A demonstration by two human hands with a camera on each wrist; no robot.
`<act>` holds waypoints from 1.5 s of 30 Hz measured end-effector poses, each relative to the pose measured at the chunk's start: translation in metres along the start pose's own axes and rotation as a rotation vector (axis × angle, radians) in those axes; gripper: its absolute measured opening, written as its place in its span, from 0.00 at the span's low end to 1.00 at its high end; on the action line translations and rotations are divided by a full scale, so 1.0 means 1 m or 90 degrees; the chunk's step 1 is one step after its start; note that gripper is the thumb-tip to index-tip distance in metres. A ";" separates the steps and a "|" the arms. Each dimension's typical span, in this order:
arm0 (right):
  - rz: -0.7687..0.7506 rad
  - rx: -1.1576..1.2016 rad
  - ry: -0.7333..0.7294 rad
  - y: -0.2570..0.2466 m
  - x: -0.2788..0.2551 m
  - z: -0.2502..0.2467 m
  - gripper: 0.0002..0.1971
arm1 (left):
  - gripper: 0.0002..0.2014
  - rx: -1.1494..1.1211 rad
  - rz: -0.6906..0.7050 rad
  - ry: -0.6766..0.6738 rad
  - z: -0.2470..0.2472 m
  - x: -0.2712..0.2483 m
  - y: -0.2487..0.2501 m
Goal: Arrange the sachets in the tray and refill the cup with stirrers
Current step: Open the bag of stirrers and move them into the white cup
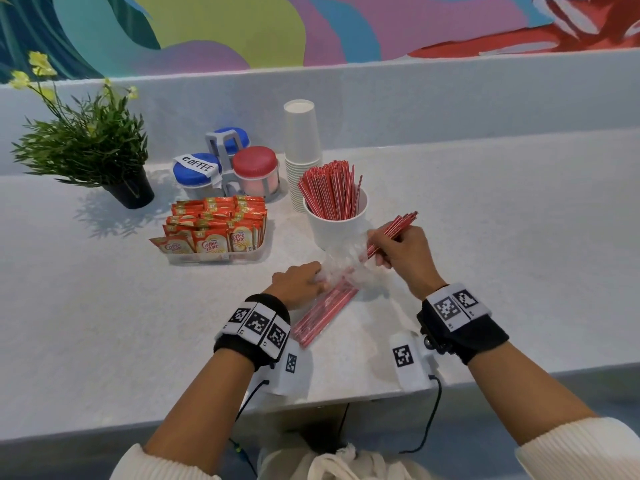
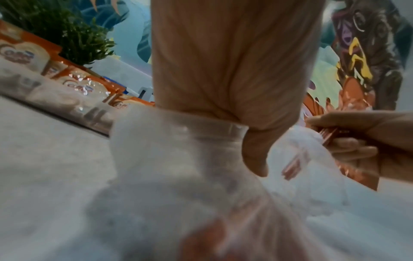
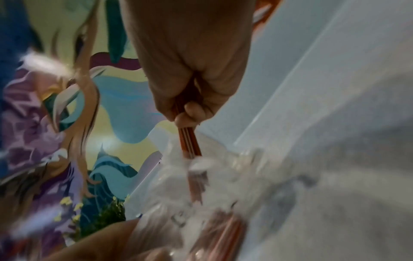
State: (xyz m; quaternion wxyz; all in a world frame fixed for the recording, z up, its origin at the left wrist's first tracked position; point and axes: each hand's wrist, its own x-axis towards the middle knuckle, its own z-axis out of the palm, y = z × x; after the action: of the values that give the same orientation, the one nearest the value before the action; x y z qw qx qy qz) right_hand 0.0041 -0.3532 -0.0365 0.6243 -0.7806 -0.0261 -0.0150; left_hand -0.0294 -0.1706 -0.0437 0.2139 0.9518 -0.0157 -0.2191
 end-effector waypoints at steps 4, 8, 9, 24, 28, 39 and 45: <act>-0.091 -0.147 0.085 -0.003 0.007 -0.007 0.18 | 0.29 -0.002 0.008 0.172 0.002 0.001 -0.006; -0.096 -0.212 0.045 -0.006 0.008 -0.001 0.16 | 0.28 -0.016 0.135 0.310 0.001 -0.001 0.003; -0.082 -0.245 0.002 -0.007 0.007 0.002 0.14 | 0.28 -0.008 0.146 0.288 0.001 -0.001 0.005; -0.141 -0.189 -0.025 -0.053 0.032 0.007 0.13 | 0.17 -0.132 0.093 0.270 -0.047 0.005 0.011; -0.187 -0.143 0.016 -0.081 0.054 0.014 0.12 | 0.11 -0.221 0.111 0.348 -0.079 0.011 0.018; -0.087 -0.491 -0.193 -0.055 0.082 0.066 0.12 | 0.24 -0.260 0.087 0.301 -0.095 0.034 0.014; -0.058 -0.534 -0.215 -0.051 0.085 0.067 0.16 | 0.24 -0.468 0.098 0.279 -0.090 0.049 0.012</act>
State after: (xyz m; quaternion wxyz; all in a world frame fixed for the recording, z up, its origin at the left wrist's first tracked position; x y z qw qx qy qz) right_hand 0.0857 -0.2747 0.0037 0.2396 -0.9556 -0.1538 0.0760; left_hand 0.0537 -0.1513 0.0148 0.5525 0.8326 0.0379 0.0139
